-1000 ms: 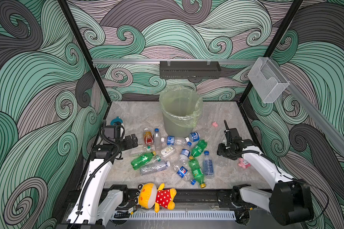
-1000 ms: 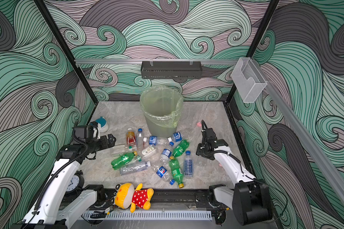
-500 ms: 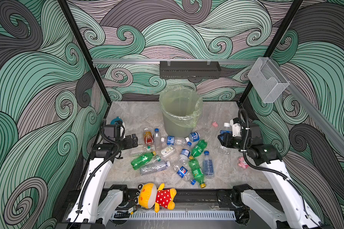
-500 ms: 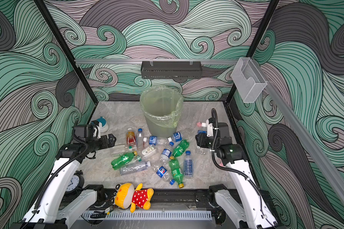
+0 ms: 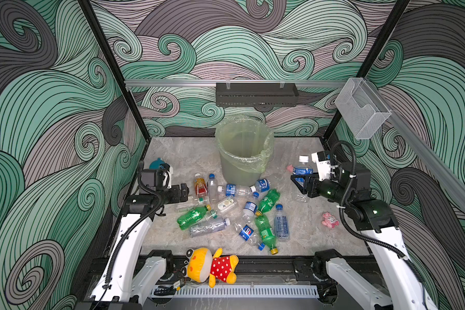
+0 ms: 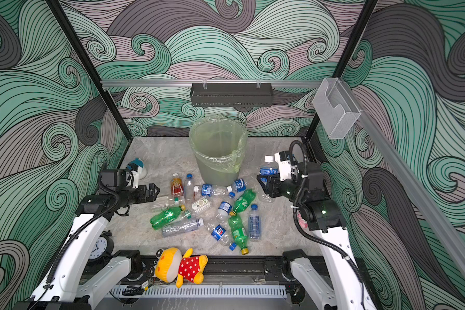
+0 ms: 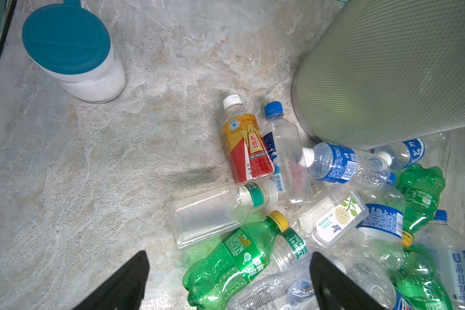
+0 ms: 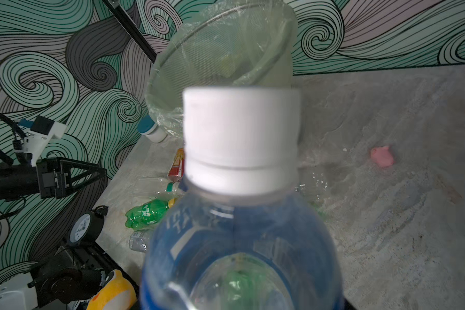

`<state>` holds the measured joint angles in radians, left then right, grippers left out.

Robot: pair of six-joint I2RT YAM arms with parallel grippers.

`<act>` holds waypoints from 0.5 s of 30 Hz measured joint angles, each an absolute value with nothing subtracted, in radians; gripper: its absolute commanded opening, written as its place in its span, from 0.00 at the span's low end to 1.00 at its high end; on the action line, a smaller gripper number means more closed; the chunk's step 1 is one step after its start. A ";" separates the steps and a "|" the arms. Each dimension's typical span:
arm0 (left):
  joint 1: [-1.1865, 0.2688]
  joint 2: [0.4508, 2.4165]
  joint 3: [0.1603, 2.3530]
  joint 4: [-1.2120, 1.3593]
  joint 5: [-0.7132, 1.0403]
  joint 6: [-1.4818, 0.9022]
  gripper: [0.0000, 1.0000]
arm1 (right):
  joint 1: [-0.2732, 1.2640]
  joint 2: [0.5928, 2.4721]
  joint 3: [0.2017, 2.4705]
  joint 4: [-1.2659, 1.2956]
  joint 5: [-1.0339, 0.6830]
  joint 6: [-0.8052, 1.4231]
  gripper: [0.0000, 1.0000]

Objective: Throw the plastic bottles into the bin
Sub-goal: 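Lift the water bottle with the right gripper and release it into the bin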

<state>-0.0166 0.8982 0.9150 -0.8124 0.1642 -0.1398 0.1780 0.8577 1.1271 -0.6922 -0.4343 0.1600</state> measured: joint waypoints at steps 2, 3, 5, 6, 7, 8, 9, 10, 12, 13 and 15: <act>-0.017 0.897 0.915 -0.813 0.165 -0.139 0.96 | 0.188 0.911 1.182 -0.668 -0.444 0.163 0.46; -0.017 0.897 0.915 -0.813 0.165 -0.139 0.96 | 0.202 0.959 1.230 -0.645 -0.447 0.166 0.46; -0.017 0.897 0.915 -0.814 0.165 -0.139 0.96 | 0.244 1.079 1.351 -0.613 -0.439 0.169 0.46; -0.017 0.897 0.915 -0.814 0.165 -0.139 0.96 | 0.271 1.158 1.435 -0.597 -0.432 0.168 0.50; -0.017 0.897 0.915 -0.814 0.165 -0.139 0.96 | 0.297 1.243 1.529 -0.578 -0.422 0.168 0.54; -0.017 0.897 0.915 -0.814 0.165 -0.140 0.96 | 0.324 1.332 1.623 -0.560 -0.416 0.167 0.62; -0.017 0.898 0.916 -0.815 0.165 -0.141 0.96 | 0.344 1.412 1.710 -0.553 -0.413 0.166 0.74; -0.017 0.900 0.918 -0.816 0.165 -0.141 0.97 | 0.362 1.501 1.806 -0.547 -0.405 0.164 0.90; -0.017 0.907 0.933 -0.824 0.164 -0.141 0.99 | 0.386 1.631 1.945 -0.558 -0.397 0.156 0.99; -0.017 0.912 0.943 -0.827 0.163 -0.141 0.99 | 0.395 1.674 1.985 -0.568 -0.389 0.152 0.99; -0.017 0.919 0.963 -0.834 0.164 -0.139 0.99 | 0.403 1.695 1.993 -0.595 -0.372 0.141 1.00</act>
